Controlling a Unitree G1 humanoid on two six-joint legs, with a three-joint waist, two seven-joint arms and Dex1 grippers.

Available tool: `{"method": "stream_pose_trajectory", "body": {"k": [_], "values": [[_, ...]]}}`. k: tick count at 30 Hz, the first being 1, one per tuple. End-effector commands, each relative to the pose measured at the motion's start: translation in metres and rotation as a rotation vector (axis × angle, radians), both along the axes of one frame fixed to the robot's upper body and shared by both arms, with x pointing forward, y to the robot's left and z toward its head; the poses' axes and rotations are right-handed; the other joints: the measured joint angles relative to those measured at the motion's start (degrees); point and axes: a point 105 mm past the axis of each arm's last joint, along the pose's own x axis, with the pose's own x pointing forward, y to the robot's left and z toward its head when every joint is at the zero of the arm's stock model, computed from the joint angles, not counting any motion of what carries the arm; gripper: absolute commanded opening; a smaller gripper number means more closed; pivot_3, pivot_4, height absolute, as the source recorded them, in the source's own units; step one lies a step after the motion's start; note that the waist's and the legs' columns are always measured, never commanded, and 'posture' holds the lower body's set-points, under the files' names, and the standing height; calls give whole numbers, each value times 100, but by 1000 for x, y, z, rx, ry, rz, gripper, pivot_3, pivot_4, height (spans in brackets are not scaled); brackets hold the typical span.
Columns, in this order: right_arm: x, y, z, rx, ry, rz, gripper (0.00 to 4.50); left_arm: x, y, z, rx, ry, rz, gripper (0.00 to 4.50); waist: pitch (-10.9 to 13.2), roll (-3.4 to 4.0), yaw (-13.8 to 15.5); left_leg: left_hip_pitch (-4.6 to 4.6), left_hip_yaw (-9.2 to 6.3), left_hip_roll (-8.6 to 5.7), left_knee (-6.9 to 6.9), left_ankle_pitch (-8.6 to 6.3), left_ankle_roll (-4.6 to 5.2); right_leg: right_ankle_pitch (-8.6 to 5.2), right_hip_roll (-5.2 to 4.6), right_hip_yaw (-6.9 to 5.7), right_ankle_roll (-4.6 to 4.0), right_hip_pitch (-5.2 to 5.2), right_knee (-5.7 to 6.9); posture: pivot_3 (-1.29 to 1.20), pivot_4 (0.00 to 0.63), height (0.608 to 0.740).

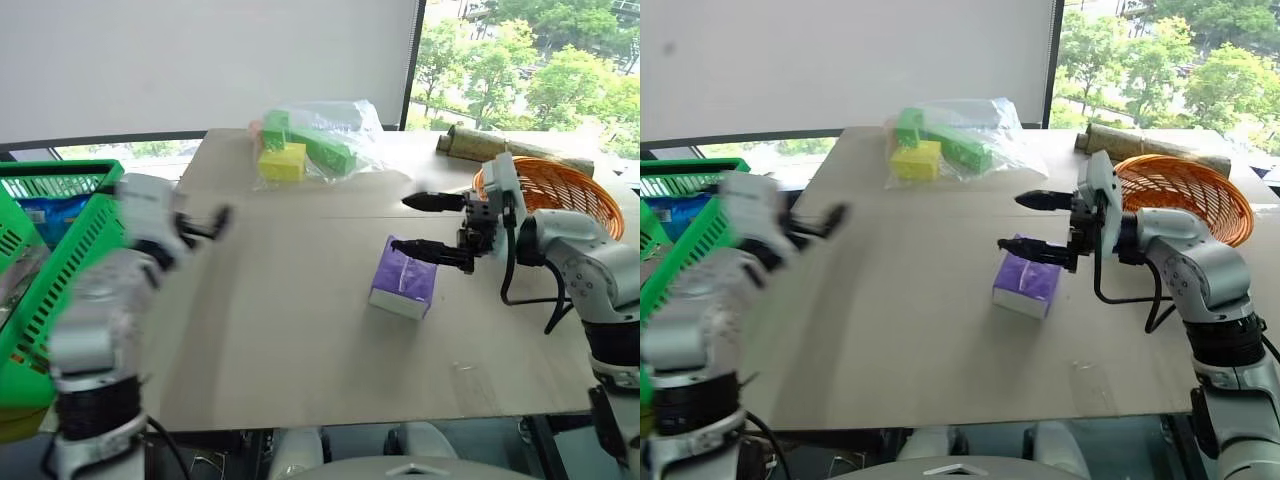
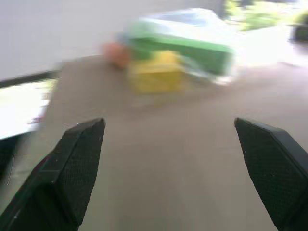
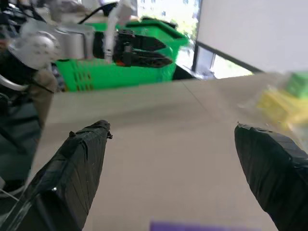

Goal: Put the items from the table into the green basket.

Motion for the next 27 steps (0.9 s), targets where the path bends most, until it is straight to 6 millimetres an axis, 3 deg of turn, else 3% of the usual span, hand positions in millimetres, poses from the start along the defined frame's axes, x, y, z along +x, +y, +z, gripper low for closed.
{"method": "stream_pose_trajectory", "body": {"k": [1,5,8,17,23,26,27], "values": [[4,-19,-6,-119,-74,-51,4500,-18,-51,-7,-55,61,-187,4408,3,8,-107,1,2,2,2,0,2,-1,6,2,3,0,3,-74,0,740],[-1,-43,-27,-243,-74,-100,4500,-19,-83,-34,-114,212,-228,4408,11,48,-199,16,-29,25,15,0,5,-3,97,6,-1,7,14,-137,0,740],[-7,-53,-35,-278,-61,-118,4500,-9,-85,-51,-85,295,-158,4408,22,79,-236,28,-83,20,33,0,5,-5,173,7,-7,23,15,-155,0,740],[-21,-60,-43,-249,-29,-168,4500,-10,-101,-86,-58,471,-120,4408,15,94,-440,39,-104,9,56,-1,3,-1,176,26,0,43,9,-215,0,740],[-23,-59,-40,-234,-25,-176,4500,-8,-96,-87,-63,474,-100,2062,15,94,-472,78,-105,4,55,-2,3,-10,170,24,16,86,2,-216,0,740],[-23,-57,-40,-232,-24,-171,4500,-3,-90,-83,-51,435,-82,658,16,94,-515,109,-103,4,49,-3,3,-14,169,25,21,113,2,-206,0,740],[-22,-55,-40,-229,-21,-166,4500,-1,-89,-80,-41,412,-82,438,16,94,-526,114,-104,4,48,-3,2,-14,169,25,21,119,1,-199,0,740]]}}
